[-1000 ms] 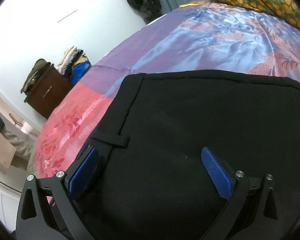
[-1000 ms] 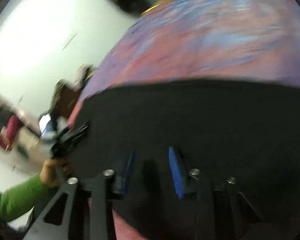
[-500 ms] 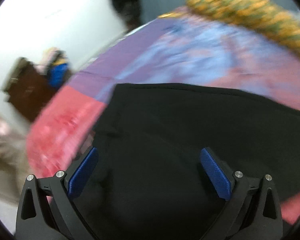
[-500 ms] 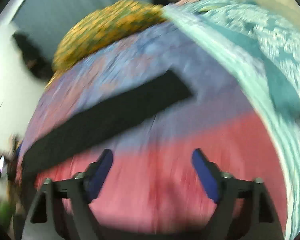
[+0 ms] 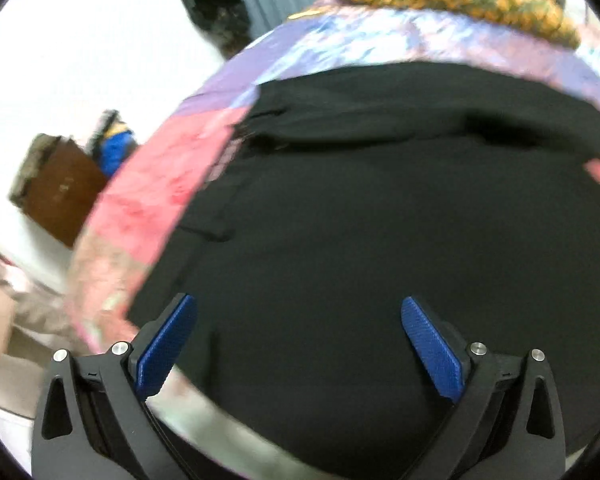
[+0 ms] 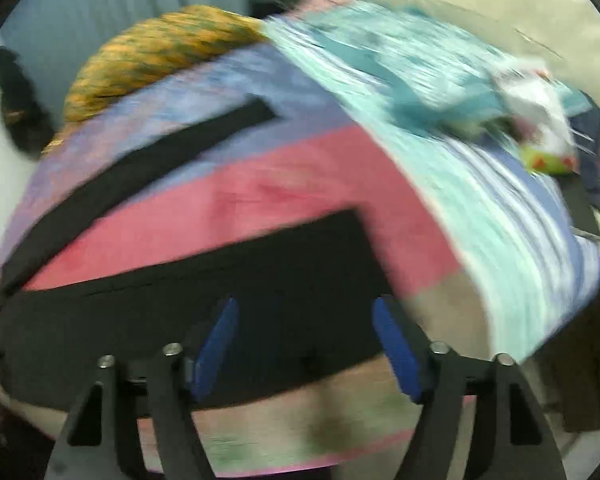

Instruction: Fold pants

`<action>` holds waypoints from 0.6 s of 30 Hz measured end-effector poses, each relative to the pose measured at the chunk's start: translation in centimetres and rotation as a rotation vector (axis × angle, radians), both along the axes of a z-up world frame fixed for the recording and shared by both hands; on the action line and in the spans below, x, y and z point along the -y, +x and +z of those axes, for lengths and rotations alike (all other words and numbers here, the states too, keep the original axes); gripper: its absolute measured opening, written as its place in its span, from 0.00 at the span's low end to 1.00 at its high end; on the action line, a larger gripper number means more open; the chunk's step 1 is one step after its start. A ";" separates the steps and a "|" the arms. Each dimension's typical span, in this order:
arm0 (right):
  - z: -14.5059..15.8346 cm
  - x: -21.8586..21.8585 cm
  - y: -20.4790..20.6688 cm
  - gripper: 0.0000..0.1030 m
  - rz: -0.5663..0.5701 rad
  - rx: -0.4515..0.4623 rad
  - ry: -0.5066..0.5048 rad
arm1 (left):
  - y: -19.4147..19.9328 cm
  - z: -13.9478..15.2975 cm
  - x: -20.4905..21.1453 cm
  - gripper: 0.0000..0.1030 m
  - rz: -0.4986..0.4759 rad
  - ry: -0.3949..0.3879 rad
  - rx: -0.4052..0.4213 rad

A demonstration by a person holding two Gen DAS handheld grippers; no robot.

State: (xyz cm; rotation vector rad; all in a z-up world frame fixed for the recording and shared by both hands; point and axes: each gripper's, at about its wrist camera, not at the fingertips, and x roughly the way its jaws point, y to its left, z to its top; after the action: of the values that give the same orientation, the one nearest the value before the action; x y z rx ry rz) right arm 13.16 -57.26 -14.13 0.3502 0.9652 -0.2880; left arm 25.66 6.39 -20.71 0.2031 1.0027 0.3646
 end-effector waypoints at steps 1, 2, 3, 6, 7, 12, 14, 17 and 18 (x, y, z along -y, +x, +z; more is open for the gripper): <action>0.5 -1.9 0.5 0.73 0.023 0.027 0.030 | -0.2 -0.4 -0.8 1.00 0.018 -0.009 -0.002; 0.7 -4.9 1.0 0.74 0.043 0.064 0.070 | -0.6 -0.5 -1.7 1.00 0.042 -0.065 0.011; 0.3 -7.3 1.7 0.76 0.058 0.088 0.103 | -0.8 -0.5 -2.5 1.00 0.071 -0.110 0.016; -2.1 -16.0 4.0 0.77 0.106 0.142 0.217 | -1.3 -0.6 -4.1 1.00 0.138 -0.232 0.010; -2.9 -18.4 4.2 0.77 0.112 0.152 0.229 | -1.8 -0.8 -4.5 1.00 0.156 -0.276 0.019; -8.0 -27.6 2.6 0.80 0.129 0.113 0.170 | -3.1 -1.3 -4.8 1.00 0.186 -0.320 0.055; -7.9 -28.8 2.7 0.95 0.205 0.103 0.089 | -3.0 -1.5 -5.1 1.00 0.158 -0.298 0.067; -8.5 -29.7 3.9 1.00 0.302 0.049 0.013 | -2.7 -1.4 -5.6 1.00 0.129 -0.295 0.061; -8.6 -30.1 3.8 1.00 0.324 0.042 -0.030 | -2.9 -1.4 -5.8 1.00 0.130 -0.302 0.061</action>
State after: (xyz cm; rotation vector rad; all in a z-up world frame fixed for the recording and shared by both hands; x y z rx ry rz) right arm 16.99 -27.18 -22.72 0.1675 0.9592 0.0004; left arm 22.78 12.19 -22.10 -0.1455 1.0000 0.3309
